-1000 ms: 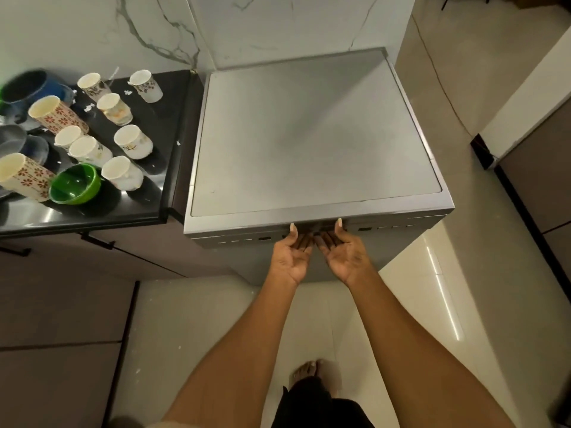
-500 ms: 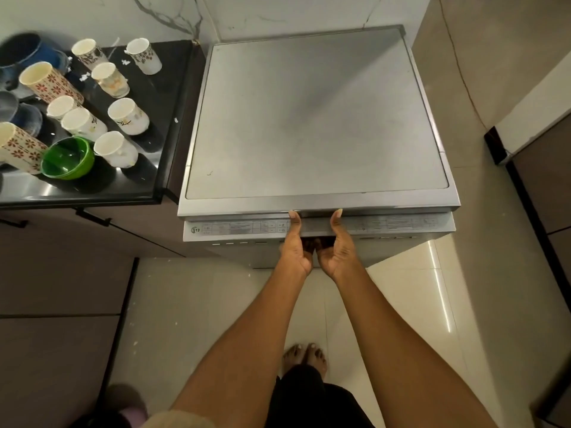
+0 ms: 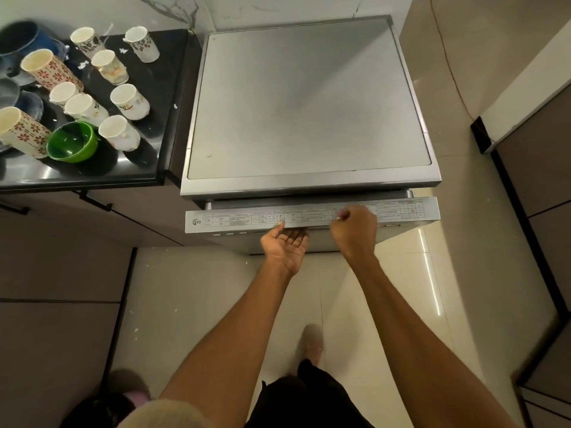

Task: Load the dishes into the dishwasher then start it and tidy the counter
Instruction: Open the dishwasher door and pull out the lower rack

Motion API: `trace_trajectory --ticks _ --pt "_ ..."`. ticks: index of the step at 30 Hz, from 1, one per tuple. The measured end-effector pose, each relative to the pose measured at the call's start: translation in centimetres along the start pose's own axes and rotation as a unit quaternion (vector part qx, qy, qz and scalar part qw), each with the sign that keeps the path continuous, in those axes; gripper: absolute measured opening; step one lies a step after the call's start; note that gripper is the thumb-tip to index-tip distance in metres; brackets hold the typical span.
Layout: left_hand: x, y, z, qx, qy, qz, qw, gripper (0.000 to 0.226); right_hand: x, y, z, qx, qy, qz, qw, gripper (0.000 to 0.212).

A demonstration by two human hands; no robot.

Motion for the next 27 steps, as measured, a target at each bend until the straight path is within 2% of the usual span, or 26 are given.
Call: trace_trajectory --ticks 1,3,5,6,7,8,10,11,12,13,15,17,19,21,24,27 --pt "0.4 -0.2 0.3 -0.001 0.008 -0.003 1.0 0.035 -0.3 0.3 0.0 0.053 -0.038 0.019 0.998 0.021" --pt "1.4 -0.7 0.8 -0.001 0.037 -0.015 0.999 0.03 -1.4 0.5 -0.7 0.117 -0.12 0.111 0.98 0.053" --pt "2.8 -1.3 1.5 0.003 0.131 -0.05 0.99 0.026 -2.4 -0.4 -1.8 0.141 -0.182 0.153 0.961 0.058" --pt "3.7 -2.0 1.9 -0.006 0.217 -0.082 0.973 0.025 -2.7 -1.3 -2.4 0.147 -0.188 0.149 0.959 0.056" --pt "4.6 -2.7 2.3 -0.036 0.317 -0.119 0.94 0.024 -3.1 -2.3 -3.0 0.153 -0.186 0.142 0.96 0.055" --pt "5.6 -3.3 2.4 -0.101 0.419 -0.153 0.889 0.021 -3.3 -3.3 -3.4 0.158 -0.186 0.13 0.961 0.055" --pt "7.3 -4.9 2.5 -0.306 0.578 -0.163 0.739 0.015 -3.7 -5.5 -4.3 0.165 -0.189 0.113 0.961 0.058" --pt "8.0 -6.0 2.7 -0.394 0.621 -0.143 0.662 0.014 -3.7 -6.6 -4.7 0.164 -0.193 0.112 0.961 0.06" --pt "8.6 -6.8 2.9 -0.457 0.641 -0.121 0.605 0.016 -3.7 -7.7 -5.1 0.16 -0.196 0.116 0.96 0.063" --pt "9.2 -7.3 3.0 -0.493 0.654 -0.1 0.565 0.022 -3.7 -8.7 -5.4 0.154 -0.2 0.121 0.96 0.066" --pt "10.5 -7.5 3.4 -0.475 0.719 -0.063 0.504 0.048 -3.8 -11.2 -6.4 0.135 -0.209 0.139 0.959 0.072" --pt "12.5 -7.5 3.8 -0.379 0.812 -0.03 0.443 0.072 -4.2 -14.0 -7.4 0.12 -0.221 0.161 0.954 0.076" --pt "14.9 -7.9 4.1 -0.275 0.875 -0.015 0.398 0.088 -4.6 -16.6 -8.5 0.105 -0.229 0.188 0.949 0.08" --pt "17.5 -8.6 4.6 -0.216 0.905 -0.007 0.367 0.098 -5.1 -19.3 -9.9 0.088 -0.227 0.213 0.946 0.084" --pt "21.0 -9.4 5.8 -0.185 0.93 -0.004 0.319 0.102 -5.8 -22.2 -11.9 0.063 -0.231 0.235 0.942 0.086" --pt "23.9 -9.5 7.4 -0.161 0.935 0.004 0.315 0.103 -6.9 -24.5 -13.9 0.032 -0.218 0.267 0.938 0.091"
Point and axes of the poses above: each hand's wrist, its own y-axis towards the middle knuckle, its own x-axis out of the back of the hand, z = x × y, the point moved 2 cm from there along y, towards the middle knuckle, and after that the axes turned 7 degrees about x, right-handed, at the moved point
